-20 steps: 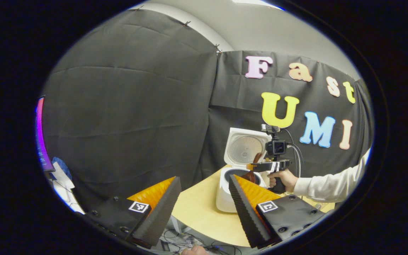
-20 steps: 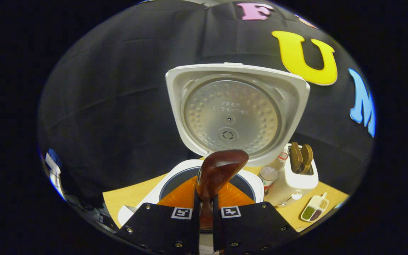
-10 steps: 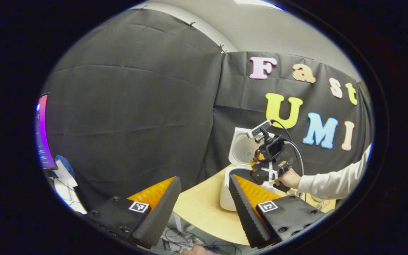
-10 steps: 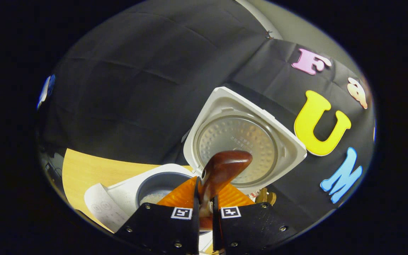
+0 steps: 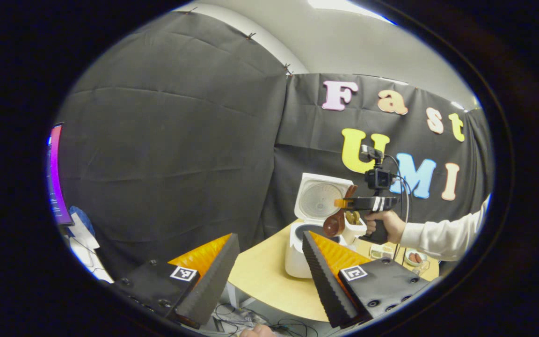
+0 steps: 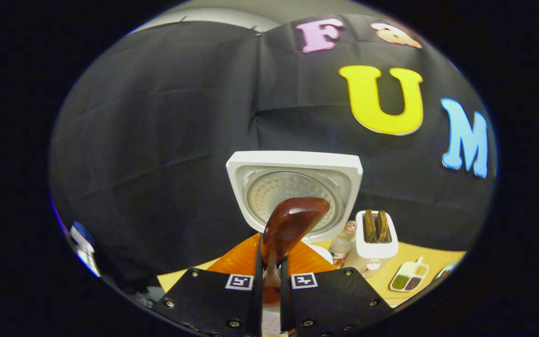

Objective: Close the left gripper, press the button to open the rice cooker; take a wooden spoon from the chopstick holder with the right hand, scoop a spoonful of rice and pour it into the rice cooker, then put the wooden spoon back into the chopstick holder.

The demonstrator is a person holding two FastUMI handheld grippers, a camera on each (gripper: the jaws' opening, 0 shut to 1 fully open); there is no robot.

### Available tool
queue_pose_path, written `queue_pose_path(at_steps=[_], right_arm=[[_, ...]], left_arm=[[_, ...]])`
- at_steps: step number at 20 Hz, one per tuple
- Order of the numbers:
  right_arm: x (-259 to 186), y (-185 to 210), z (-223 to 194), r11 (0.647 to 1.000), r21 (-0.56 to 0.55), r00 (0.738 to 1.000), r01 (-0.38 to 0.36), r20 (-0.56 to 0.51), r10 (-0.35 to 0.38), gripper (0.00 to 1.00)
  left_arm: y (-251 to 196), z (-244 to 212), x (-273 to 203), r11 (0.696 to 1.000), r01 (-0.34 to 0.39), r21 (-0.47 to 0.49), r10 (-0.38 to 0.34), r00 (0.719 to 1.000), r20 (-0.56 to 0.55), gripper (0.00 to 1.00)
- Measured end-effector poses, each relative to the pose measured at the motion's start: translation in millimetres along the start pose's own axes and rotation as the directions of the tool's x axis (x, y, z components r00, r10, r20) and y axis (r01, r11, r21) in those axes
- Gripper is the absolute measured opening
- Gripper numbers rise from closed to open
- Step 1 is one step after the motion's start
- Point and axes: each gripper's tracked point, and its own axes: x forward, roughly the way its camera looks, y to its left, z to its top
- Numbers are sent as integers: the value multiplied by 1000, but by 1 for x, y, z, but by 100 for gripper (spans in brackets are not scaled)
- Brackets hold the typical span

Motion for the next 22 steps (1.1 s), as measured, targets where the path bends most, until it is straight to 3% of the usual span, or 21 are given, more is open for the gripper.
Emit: queue_pose_path(at_steps=[5,9,16,22], right_arm=[[-48,-47,12,961,277,998,24,44,-37,15],[-93,-115,-1,895,437,990,90,63,-130,15],[-227,-233,-34,803,514,927,302,38,-372,15],[-286,-343,-86,707,586,881,395,-24,-473,15]], left_arm=[[-13,6,-4,996,91,-22,-90,996,19,94],[-30,4,-6,980,194,-48,-193,981,24,94],[-70,-11,7,946,306,-108,-309,951,-4,94],[-114,-12,9,954,295,-59,-296,955,-19,94]])
